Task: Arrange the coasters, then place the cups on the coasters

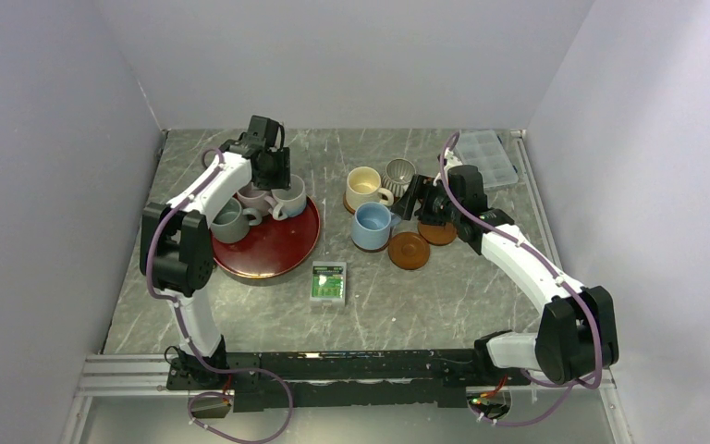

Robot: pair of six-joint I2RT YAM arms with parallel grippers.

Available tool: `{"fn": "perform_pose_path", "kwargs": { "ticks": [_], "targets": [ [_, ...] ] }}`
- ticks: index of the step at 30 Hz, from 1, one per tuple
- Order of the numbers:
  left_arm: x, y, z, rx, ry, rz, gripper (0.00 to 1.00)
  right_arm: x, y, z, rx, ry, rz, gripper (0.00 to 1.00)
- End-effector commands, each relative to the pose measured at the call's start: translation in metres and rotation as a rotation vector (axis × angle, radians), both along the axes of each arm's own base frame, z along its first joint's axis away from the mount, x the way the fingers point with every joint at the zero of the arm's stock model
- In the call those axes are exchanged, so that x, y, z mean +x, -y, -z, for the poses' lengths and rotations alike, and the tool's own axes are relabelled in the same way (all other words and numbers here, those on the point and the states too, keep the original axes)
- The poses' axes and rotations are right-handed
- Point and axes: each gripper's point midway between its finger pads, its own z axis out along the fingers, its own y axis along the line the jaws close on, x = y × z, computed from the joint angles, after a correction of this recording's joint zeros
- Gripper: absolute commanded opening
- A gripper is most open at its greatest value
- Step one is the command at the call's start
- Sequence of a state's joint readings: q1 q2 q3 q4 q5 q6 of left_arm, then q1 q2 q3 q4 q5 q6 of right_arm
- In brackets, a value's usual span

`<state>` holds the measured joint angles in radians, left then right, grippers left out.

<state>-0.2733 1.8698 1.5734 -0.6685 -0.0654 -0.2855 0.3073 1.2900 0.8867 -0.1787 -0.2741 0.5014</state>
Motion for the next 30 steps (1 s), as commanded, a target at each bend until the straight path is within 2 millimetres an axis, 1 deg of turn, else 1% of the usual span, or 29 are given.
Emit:
{"fn": "perform_pose_path", "kwargs": {
  "ticks": [1,9,17,19,24,27,30],
  "targets": [
    [0.006,-0.007,-0.006,0.012,0.045,-0.058,0.55,0.002,-0.005,-0.009,0.025,0.036,-0.017,0.77],
    [0.011,-0.004,0.007,0.015,0.007,-0.054,0.54,0.0,-0.004,-0.008,0.022,0.034,-0.015,0.77],
    [0.021,-0.003,0.011,0.025,0.01,-0.052,0.53,-0.002,-0.003,-0.006,0.022,0.028,-0.015,0.76],
    [0.025,-0.004,0.01,0.034,0.012,-0.053,0.53,-0.003,-0.003,-0.006,0.022,0.027,-0.016,0.76],
    [0.03,-0.009,0.018,0.072,0.001,-0.059,0.52,-0.005,-0.002,-0.007,0.022,0.028,-0.015,0.76],
    [0.03,-0.011,0.024,0.091,-0.012,-0.062,0.5,-0.007,-0.001,-0.008,0.02,0.03,-0.011,0.76],
    [0.028,-0.013,0.028,0.102,-0.022,-0.065,0.45,-0.008,0.0,-0.009,0.02,0.031,-0.006,0.76]
  ]
}}
